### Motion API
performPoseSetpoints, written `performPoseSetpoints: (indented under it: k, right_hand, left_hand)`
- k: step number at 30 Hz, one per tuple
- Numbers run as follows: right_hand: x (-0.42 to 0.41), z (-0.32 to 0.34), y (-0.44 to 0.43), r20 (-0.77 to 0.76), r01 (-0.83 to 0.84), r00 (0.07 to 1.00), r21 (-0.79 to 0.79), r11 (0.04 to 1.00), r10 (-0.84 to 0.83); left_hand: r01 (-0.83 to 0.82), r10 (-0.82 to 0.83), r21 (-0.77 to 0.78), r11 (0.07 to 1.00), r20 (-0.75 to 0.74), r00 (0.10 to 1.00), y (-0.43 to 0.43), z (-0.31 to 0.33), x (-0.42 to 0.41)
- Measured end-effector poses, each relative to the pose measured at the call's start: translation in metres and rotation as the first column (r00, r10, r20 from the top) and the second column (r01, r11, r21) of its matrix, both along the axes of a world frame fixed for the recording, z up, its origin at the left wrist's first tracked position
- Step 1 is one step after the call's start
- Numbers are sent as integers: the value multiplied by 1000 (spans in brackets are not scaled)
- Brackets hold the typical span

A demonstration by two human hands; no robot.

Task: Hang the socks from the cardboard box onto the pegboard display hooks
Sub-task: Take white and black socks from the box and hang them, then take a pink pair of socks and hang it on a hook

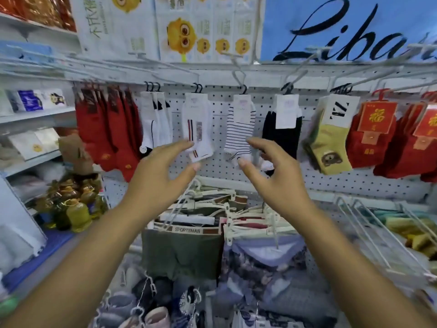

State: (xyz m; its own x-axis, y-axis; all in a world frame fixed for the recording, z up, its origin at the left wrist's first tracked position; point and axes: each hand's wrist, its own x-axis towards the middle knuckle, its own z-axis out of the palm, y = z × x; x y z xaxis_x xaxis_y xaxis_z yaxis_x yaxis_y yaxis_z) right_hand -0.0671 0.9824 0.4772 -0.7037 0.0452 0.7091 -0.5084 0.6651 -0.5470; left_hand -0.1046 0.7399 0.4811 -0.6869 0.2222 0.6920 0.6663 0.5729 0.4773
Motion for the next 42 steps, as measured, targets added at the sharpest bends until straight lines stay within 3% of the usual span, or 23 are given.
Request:
performPoseSetpoints:
  k: [7, 13, 19, 26, 33, 37, 42]
  right_hand:
    - [19, -73, -151, 221, -151, 965, 18, 988, 143]
    - [44, -150, -294, 425, -359, 850, 33, 933, 312]
    - [61, -213, -414, 551, -547, 716, 60, 835, 429]
    - [53, -280, -503, 720, -715, 515, 62, 696, 465]
    - [13, -331, -609, 852, -815, 326, 33, 578, 410]
    - [-37, -358, -675, 908, -821, 216, -30, 570, 359]
    - [-120, -393, -750, 938, -885, 147, -17, 465, 314]
  left_hand:
    - [-171, 183, -102, 980, 126, 975, -156, -75, 54]
    - [-342, 375, -157, 926, 320, 870, -290, -157, 116]
    - [-535, 590, -261, 803, 470, 657, -393, -228, 189]
    - [-715, 732, -358, 601, 605, 312, -467, -293, 259]
    - [-771, 698, -406, 491, 713, 69, -529, -347, 256]
    - [-768, 647, -460, 446, 759, -79, -570, -375, 223]
    - [-774, 565, -489, 402, 798, -210, -629, -409, 167]
